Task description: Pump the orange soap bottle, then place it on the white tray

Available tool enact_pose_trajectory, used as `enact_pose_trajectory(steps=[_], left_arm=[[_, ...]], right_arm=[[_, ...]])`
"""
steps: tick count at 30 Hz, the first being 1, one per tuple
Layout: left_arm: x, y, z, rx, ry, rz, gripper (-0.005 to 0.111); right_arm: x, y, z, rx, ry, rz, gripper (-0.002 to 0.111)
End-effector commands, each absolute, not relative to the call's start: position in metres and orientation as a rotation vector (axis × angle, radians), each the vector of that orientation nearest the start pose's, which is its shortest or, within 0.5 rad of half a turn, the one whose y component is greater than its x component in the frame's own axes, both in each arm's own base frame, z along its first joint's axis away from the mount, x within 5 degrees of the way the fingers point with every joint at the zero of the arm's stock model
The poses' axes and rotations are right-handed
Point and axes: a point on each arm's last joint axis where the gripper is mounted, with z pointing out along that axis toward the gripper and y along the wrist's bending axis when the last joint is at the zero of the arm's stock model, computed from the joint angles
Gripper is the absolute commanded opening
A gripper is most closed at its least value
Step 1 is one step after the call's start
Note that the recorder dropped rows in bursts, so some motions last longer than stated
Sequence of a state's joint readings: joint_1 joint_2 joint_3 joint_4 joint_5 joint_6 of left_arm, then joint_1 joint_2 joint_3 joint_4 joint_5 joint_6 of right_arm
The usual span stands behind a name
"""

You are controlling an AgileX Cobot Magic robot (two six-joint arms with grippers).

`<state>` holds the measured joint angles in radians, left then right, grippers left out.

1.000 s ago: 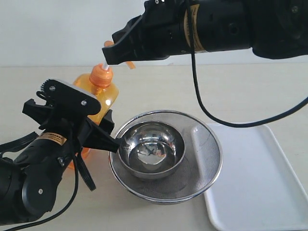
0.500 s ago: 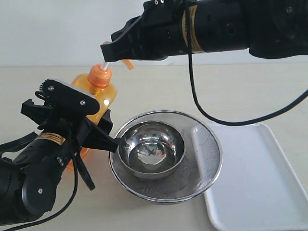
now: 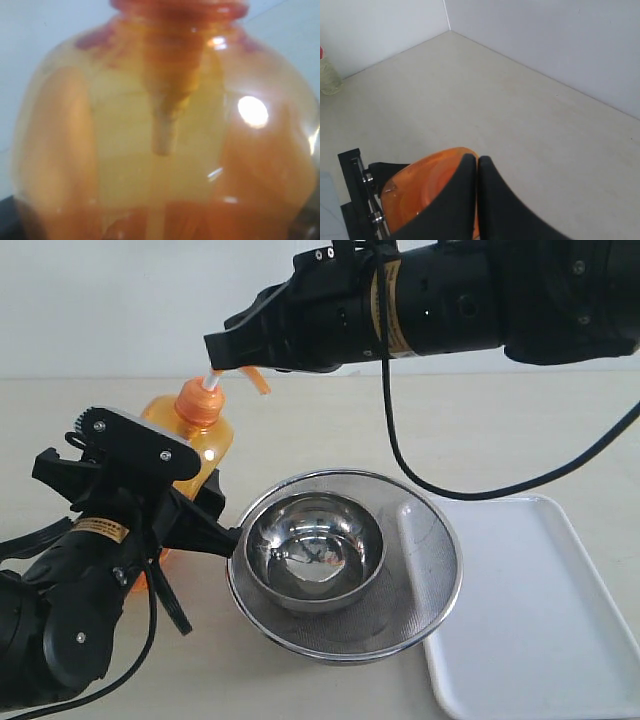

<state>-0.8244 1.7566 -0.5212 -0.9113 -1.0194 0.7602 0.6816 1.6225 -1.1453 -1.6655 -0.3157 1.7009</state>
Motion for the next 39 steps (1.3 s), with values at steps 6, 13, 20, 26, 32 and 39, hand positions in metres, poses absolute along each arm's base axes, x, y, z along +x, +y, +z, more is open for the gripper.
enact_pose_trajectory(steps=[6,13,20,26,32,39], left_arm=[[0.234,-0.169,0.156,0.424,1.743,0.195,0.005],[0.234,-0.169,0.156,0.424,1.743,0.195,0.005],[0.234,-0.169,0.156,0.424,1.743,0.195,0.005],[0.234,-0.169,0.156,0.424,1.743,0.195,0.005],[0.234,-0.168,0.156,0.423,1.749,0.195,0.005],[0.234,-0.169,0.155,0.429,1.761,0.189,0.005]], right_arm=[[0.263,0.266,0.255,-1.032,1.935,0.785,0.0],[0.263,0.266,0.255,-1.032,1.935,0.785,0.0],[0.258,0.253,0.302,-1.0,1.772,0.684,0.0],[0.24,0.216,0.369,-0.819,1.597,0.523,0.0],[0.205,0.181,0.399,-0.735,1.502,0.494,0.0],[0.161,0.14,0.382,-0.671,1.509,0.505,0.0]])
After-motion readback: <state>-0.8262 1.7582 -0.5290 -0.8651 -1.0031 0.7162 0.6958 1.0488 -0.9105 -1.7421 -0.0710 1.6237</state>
